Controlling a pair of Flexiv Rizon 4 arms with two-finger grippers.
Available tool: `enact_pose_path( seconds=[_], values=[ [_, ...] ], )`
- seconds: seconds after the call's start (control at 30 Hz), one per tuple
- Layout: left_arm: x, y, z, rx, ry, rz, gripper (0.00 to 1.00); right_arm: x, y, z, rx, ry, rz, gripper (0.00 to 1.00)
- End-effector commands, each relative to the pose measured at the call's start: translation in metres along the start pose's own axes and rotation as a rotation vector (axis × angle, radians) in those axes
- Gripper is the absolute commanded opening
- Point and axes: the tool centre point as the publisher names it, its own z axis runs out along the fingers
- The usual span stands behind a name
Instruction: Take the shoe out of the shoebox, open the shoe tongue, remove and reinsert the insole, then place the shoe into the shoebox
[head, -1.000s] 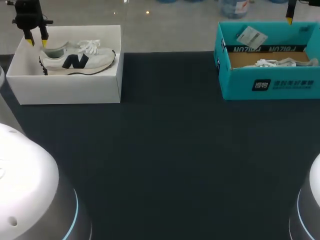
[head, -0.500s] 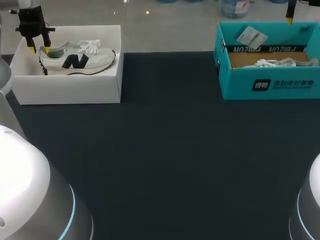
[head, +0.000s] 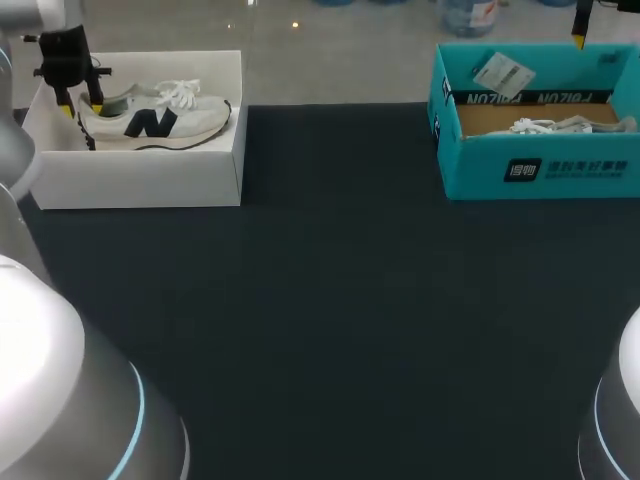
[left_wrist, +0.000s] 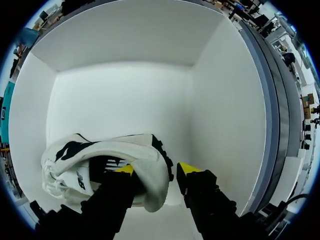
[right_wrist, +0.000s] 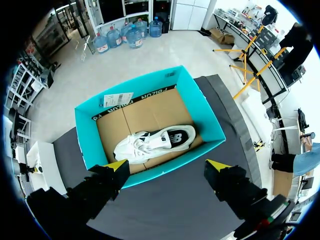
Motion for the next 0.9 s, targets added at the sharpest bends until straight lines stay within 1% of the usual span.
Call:
enact_pose_path(
  seconds=[0.03, 0.27, 0.33, 0.43, 0.47, 0.5, 0.53, 0.6, 0.63, 0.9],
  values=[
    [0.001, 0.018, 0.014, 0.064, -0.003, -0.001, 0.47, 0.0, 0.0, 0.0, -0.001, 0.0, 0.0, 1.0],
    [0.001, 0.021, 0.024, 0.081, 0.0, -0.003, 0.45, 0.0, 0.0, 0.0, -0.001, 0.0, 0.0, 1.0],
    [0.002, 0.022, 0.025, 0.084, 0.001, -0.004, 0.46, 0.0, 0.0, 0.0, -0.001, 0.0, 0.0, 1.0],
    [0.003, 0.024, 0.029, 0.096, 0.007, -0.008, 0.45, 0.0, 0.0, 0.0, -0.001, 0.0, 0.0, 1.0],
    [0.003, 0.024, 0.03, 0.098, 0.008, -0.007, 0.44, 0.0, 0.0, 0.0, -0.001, 0.0, 0.0, 1.0],
    [0.003, 0.024, 0.03, 0.101, 0.01, -0.002, 0.38, 0.0, 0.0, 0.0, -0.001, 0.0, 0.0, 1.0],
    [0.003, 0.024, 0.03, 0.101, 0.011, 0.0, 0.3, 0.0, 0.0, 0.0, -0.001, 0.0, 0.0, 1.0],
    [0.003, 0.024, 0.03, 0.105, 0.016, 0.006, 0.05, 0.0, 0.0, 0.0, -0.001, 0.0, 0.0, 1.0],
    [0.003, 0.024, 0.031, 0.105, 0.018, 0.006, 0.0, 0.0, 0.0, 0.0, -0.001, 0.0, 0.0, 1.0],
    [0.006, 0.023, 0.029, 0.101, 0.029, 0.022, 0.0, 0.0, 0.0, 0.0, -0.001, 0.0, 0.0, 1.0]
  ],
)
